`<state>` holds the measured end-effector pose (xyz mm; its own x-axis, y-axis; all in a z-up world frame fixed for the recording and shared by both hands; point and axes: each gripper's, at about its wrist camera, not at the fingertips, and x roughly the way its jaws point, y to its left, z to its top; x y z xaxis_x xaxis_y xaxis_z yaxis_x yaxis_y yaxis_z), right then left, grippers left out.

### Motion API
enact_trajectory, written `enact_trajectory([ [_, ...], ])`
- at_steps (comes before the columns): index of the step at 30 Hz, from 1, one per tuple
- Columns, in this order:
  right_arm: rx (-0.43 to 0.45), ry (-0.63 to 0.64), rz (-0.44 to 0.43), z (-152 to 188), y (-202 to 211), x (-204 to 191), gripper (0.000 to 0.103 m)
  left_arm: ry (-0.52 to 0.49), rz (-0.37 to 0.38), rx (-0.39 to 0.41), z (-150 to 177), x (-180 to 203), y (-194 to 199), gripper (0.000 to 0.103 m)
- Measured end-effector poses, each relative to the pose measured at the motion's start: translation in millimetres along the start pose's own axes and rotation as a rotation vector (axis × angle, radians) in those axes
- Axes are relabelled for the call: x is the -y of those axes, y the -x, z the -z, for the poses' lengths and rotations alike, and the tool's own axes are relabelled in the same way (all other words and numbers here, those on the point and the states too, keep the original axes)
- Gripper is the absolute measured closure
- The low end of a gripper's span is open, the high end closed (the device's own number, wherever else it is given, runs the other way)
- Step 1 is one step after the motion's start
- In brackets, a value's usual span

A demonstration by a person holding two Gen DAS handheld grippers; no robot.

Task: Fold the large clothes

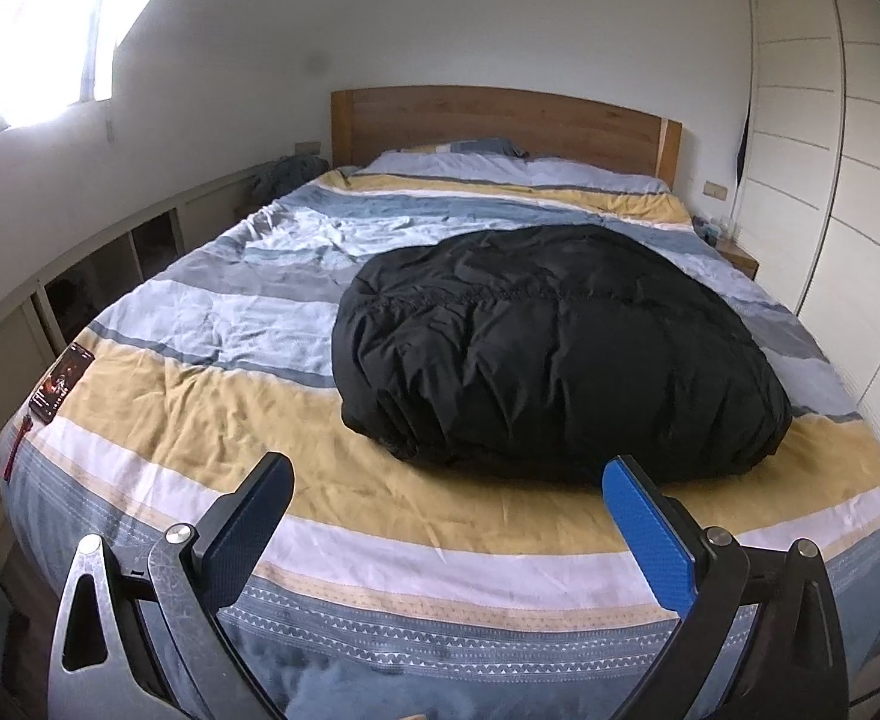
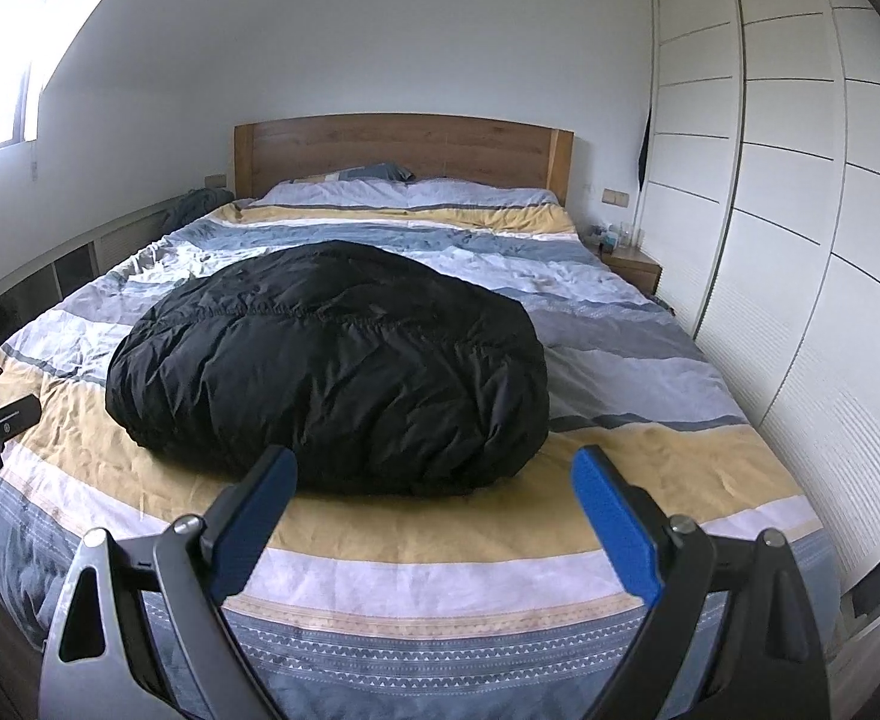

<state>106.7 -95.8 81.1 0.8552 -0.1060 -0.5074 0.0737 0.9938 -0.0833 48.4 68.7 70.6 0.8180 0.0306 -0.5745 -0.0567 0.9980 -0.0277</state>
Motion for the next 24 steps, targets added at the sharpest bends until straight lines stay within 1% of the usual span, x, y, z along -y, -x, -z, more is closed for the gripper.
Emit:
enact_trajectory([
  [7, -0.027, -0.003, -0.008, 7, -16, 2, 0.010, -0.007, 0.018, -0.021, 6, 3, -9, 0.001],
  [16, -0.063, -0.019, -0.007, 19, -33, 6, 0.010, 0.031, 0.017, -0.058, 12, -9, -24, 0.001],
  [24, -0.088, -0.022, -0.010, 26, -42, 5, 0.010, 0.037, 0.032, -0.063, 17, -13, -26, 0.001],
])
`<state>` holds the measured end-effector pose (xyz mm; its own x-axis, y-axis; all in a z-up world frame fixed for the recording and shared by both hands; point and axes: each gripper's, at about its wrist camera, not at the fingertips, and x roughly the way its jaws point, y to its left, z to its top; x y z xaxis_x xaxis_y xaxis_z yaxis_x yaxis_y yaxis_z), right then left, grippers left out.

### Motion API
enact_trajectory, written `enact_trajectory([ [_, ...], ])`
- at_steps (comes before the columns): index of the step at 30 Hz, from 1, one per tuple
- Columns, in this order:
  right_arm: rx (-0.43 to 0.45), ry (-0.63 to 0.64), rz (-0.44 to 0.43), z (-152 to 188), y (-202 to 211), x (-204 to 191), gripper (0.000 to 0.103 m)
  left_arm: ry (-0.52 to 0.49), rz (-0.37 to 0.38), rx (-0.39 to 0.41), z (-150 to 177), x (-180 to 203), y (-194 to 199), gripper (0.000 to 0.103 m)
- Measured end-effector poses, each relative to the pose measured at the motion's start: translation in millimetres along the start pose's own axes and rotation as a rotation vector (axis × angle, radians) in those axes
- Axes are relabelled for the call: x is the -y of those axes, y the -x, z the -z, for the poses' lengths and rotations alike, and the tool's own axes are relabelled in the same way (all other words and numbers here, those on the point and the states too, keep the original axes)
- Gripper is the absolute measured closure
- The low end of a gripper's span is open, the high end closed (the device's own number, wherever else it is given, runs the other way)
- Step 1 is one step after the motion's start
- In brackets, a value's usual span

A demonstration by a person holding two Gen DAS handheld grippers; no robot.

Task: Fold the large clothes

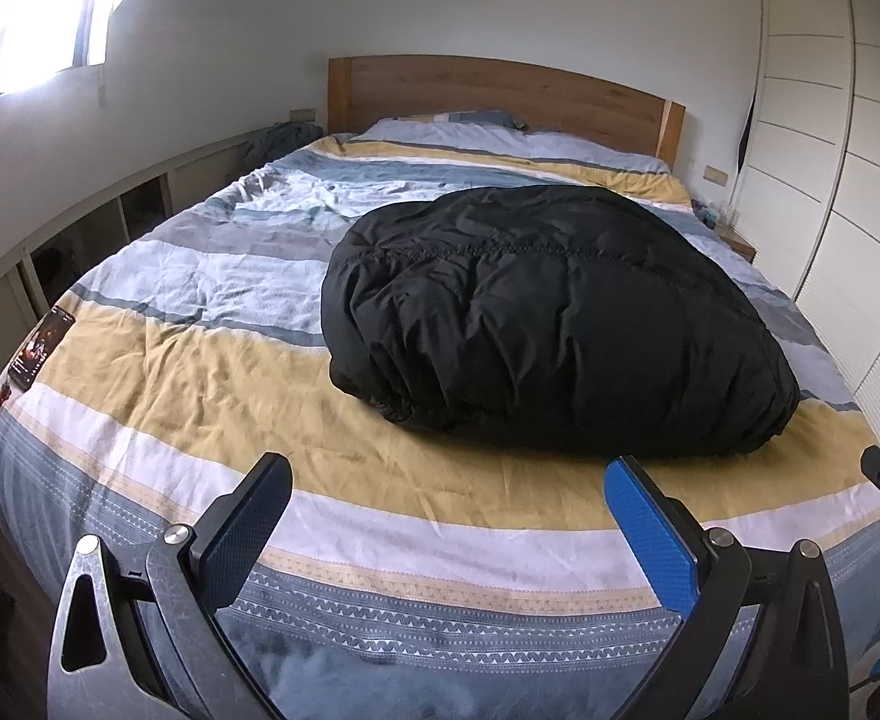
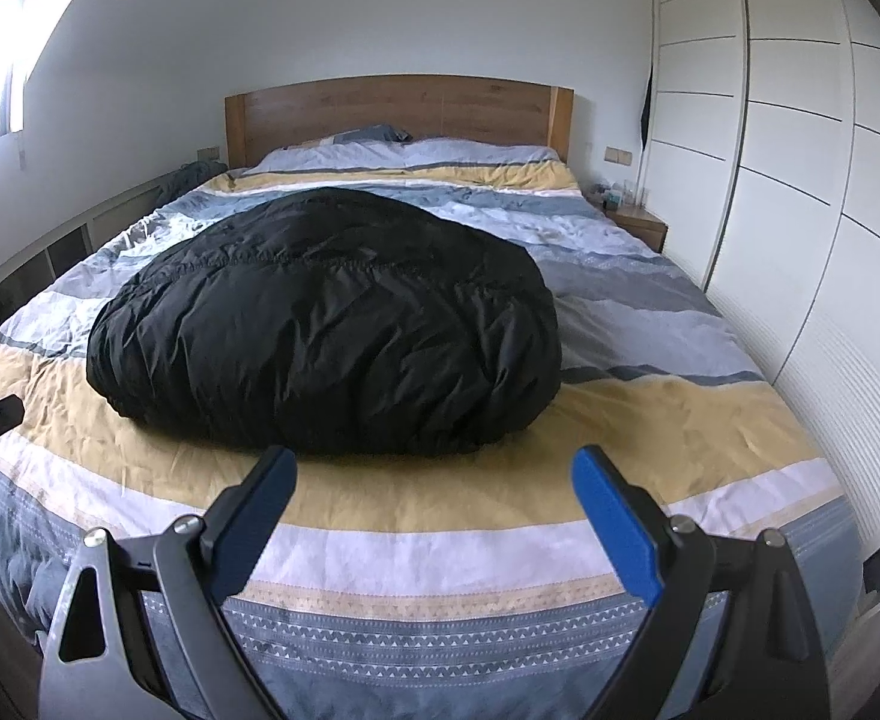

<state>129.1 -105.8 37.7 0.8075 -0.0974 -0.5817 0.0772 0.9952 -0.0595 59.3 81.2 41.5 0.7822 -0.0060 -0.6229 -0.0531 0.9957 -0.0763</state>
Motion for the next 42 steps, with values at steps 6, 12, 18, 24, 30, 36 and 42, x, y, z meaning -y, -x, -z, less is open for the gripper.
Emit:
enact_trajectory([
  [6, -0.012, -0.002, -0.002, 2, -5, -1, 0.010, 0.000, 0.000, -0.001, 0, 0, 0, 0.001],
  [12, -0.026, -0.006, -0.006, 6, -11, 0, 0.010, -0.005, -0.007, -0.012, 2, -2, -4, 0.001],
  [18, -0.037, -0.017, -0.005, 9, -13, 2, 0.010, -0.005, -0.010, -0.020, 4, -4, -8, 0.001],
  [24, -0.047, -0.019, -0.003, 12, -16, 3, 0.010, -0.009, -0.011, -0.025, 4, -5, -11, 0.001],
  [30, -0.054, -0.031, -0.004, 15, -18, 7, 0.010, -0.009, -0.013, -0.027, 5, -7, -12, 0.000],
  [36, -0.059, -0.036, -0.003, 17, -19, 9, 0.010, -0.008, -0.013, -0.029, 5, -8, -12, 0.001],
  [42, -0.058, -0.036, -0.004, 17, -19, 9, 0.010, -0.007, -0.019, -0.035, 5, -10, -12, 0.001],
])
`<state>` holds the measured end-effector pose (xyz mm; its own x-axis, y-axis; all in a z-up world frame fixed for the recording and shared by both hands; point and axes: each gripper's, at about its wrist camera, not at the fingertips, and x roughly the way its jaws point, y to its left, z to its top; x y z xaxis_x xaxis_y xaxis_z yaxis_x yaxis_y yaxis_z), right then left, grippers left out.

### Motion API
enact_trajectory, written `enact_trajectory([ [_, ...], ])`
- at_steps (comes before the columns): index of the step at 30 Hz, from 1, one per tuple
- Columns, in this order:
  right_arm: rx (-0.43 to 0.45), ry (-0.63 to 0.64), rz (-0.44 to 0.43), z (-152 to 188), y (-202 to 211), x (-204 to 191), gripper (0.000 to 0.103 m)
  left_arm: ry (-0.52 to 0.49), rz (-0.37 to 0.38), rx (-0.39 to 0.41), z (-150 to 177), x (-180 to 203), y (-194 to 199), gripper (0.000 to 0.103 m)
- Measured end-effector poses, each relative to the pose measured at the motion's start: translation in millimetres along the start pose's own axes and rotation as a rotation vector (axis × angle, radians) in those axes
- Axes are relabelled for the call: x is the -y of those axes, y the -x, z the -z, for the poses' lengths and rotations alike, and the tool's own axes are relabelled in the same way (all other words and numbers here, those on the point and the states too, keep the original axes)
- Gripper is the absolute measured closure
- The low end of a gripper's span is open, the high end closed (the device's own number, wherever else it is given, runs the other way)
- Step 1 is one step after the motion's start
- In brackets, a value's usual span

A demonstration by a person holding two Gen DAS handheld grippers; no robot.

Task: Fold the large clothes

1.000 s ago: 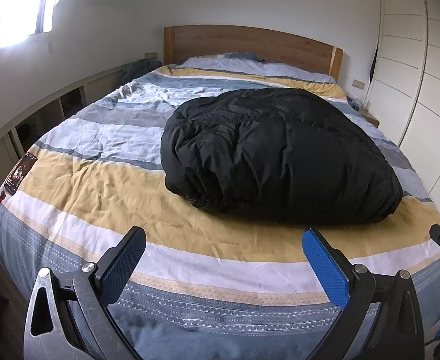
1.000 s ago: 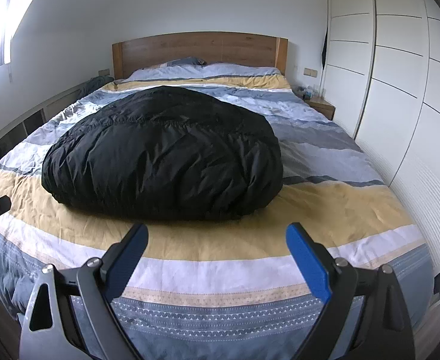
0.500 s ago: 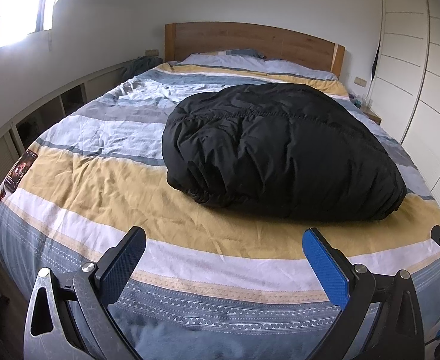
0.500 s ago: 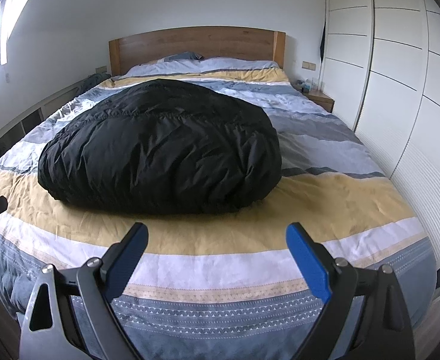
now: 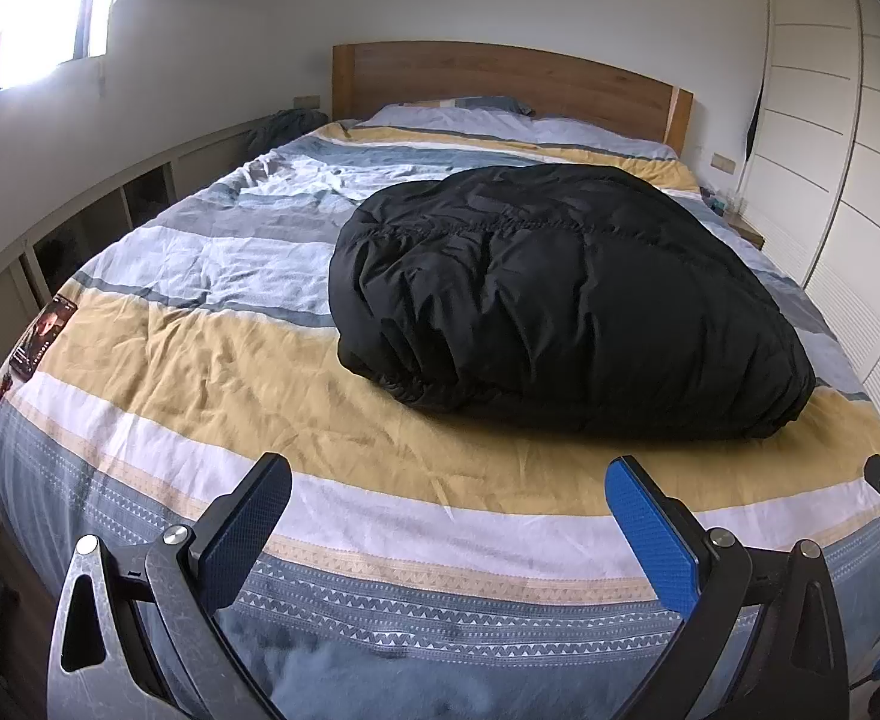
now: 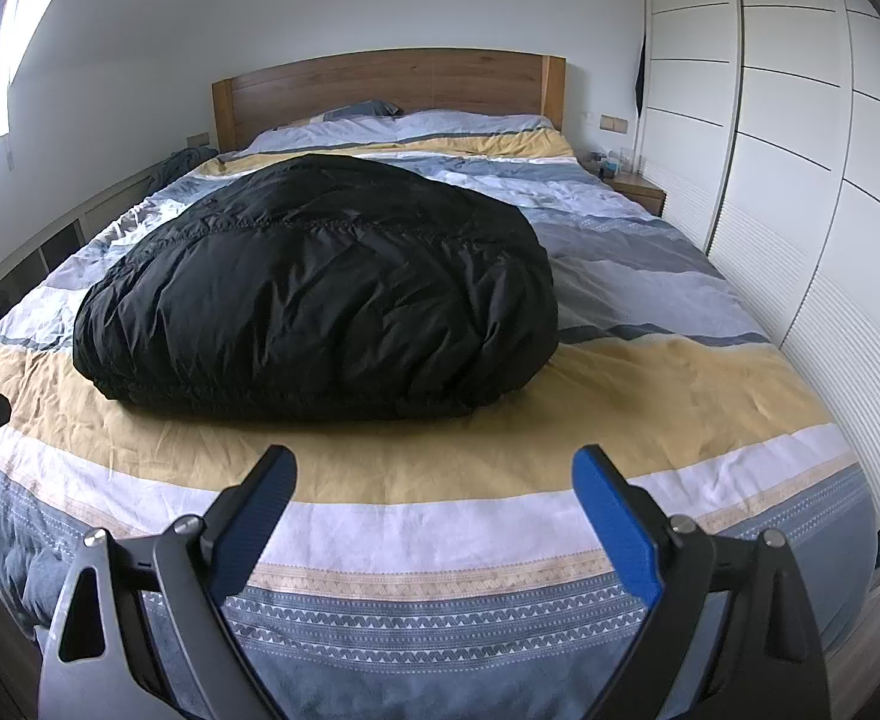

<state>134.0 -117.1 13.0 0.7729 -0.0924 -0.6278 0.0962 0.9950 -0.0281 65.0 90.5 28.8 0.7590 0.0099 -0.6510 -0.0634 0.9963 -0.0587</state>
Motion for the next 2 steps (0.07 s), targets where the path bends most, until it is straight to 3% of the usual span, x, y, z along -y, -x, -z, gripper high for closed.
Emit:
enact_trajectory([
  [2, 0.000, 0.000, -0.001, 0.5, -0.2, 0.3, 0.010, -0.005, -0.004, -0.003, 0.3, 0.2, -0.4, 0.001],
])
